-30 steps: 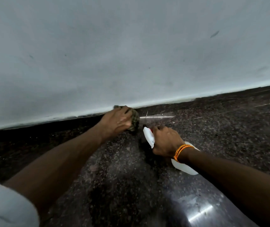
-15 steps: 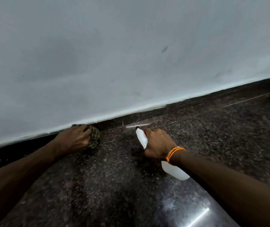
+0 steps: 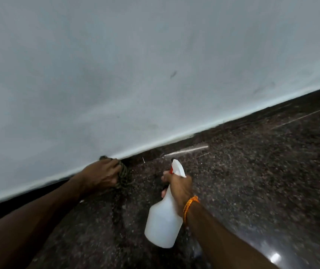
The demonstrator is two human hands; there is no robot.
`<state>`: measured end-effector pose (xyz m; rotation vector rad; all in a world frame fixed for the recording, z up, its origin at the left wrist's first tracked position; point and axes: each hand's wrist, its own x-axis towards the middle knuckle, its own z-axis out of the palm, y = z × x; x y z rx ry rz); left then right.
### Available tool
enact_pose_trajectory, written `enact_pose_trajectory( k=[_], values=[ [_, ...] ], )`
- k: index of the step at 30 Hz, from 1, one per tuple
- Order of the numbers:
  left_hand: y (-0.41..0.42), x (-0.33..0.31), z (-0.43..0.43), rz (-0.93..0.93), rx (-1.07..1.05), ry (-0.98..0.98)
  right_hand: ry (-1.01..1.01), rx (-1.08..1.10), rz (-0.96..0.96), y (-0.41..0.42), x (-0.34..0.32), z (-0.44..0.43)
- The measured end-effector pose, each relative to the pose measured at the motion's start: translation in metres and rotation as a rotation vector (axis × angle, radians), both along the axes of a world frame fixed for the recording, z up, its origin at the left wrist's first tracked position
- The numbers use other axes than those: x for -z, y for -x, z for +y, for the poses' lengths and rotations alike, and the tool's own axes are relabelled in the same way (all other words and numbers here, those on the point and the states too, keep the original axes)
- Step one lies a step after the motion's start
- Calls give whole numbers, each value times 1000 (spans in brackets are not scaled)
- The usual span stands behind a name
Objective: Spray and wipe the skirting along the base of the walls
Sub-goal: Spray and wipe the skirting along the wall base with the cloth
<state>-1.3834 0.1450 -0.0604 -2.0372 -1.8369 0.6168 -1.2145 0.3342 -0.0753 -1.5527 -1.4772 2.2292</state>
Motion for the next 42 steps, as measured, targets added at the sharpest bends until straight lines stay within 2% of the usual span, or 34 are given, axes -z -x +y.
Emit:
enact_pose_trajectory(
  k=[3,8,10,13,22,25,32,35,38,42],
  values=[
    [0,5,14,42,-35,122,72,13,6,1,-6,5],
    [-7,-7,44,66,-139,193,108,9,22,0,-19,25],
    [-8,-7,46,113,-126,178,128,-34,27,0,-16,31],
    [1,-8,48,110,-63,256,92,-56,23,2,-9,38],
    [2,0,52,-27,-15,167,83,-76,28,9,-8,45],
    [1,-2,47,34,-11,131,94,-91,9,5,-5,37],
    [2,-4,47,88,-59,282,120,-93,7,1,-10,32],
    [-3,-6,76,57,10,283,116,-89,5,-3,-10,38],
    [-9,2,141,60,90,215,99,-40,5,-7,-9,55],
    [-19,6,188,4,65,207,44,63,-27,-19,-5,79]
  ],
)
